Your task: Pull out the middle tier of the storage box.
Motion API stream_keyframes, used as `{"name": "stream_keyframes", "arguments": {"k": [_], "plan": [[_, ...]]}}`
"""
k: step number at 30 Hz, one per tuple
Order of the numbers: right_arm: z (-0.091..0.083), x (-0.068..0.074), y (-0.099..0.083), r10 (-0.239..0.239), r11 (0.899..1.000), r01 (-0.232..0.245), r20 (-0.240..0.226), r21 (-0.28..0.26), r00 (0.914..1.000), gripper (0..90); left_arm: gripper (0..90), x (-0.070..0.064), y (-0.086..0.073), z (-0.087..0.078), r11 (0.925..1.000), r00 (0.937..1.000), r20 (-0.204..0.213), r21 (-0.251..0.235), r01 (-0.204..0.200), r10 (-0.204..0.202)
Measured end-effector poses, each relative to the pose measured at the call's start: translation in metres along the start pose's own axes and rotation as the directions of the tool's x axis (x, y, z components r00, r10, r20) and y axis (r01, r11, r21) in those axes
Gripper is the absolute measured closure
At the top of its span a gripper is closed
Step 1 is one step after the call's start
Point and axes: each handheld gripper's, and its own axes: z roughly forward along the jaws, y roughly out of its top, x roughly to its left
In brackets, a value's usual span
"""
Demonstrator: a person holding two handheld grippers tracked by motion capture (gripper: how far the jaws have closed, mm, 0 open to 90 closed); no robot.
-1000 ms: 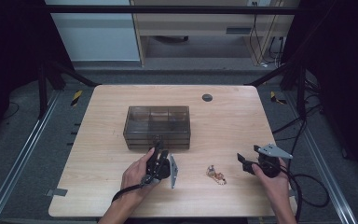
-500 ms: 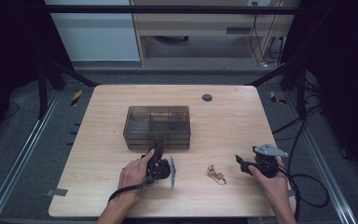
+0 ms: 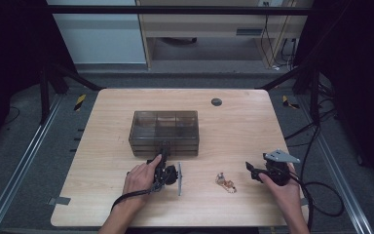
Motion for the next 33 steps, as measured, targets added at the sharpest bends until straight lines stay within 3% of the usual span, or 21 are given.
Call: {"name": "stream_keyframes", "arguments": {"k": [4, 8, 10, 21, 33], "plan": [[0.000, 0.000, 0.000, -0.001, 1.000, 0.001, -0.002, 0.002, 1.0000, 21.7, 68.1, -0.003, 0.002, 0.004, 0.9990, 0.9988, -0.017, 0.004, -0.046, 0.046], [0.000, 0.000, 0.000, 0.001, 1.000, -0.001, -0.003, 0.004, 1.0000, 21.8, 68.2, -0.004, 0.002, 0.006, 0.9977, 0.9976, -0.027, 0.022, -0.064, 0.064], [0.000, 0.000, 0.000, 0.001, 1.000, -0.001, -0.004, 0.003, 1.0000, 21.8, 68.5, -0.005, 0.002, 0.007, 0.9983, 0.9983, -0.019, 0.015, -0.055, 0.056], [0.000, 0.000, 0.000, -0.001, 1.000, 0.001, -0.007, 0.008, 1.0000, 22.0, 73.1, -0.011, 0.005, 0.010, 0.9956, 0.9950, -0.036, 0.013, -0.093, 0.093], [0.000, 0.001, 0.000, -0.003, 1.000, 0.003, -0.007, 0.013, 1.0000, 22.3, 77.3, -0.012, 0.004, 0.012, 0.9956, 0.9946, -0.046, 0.018, -0.092, 0.092]]}}
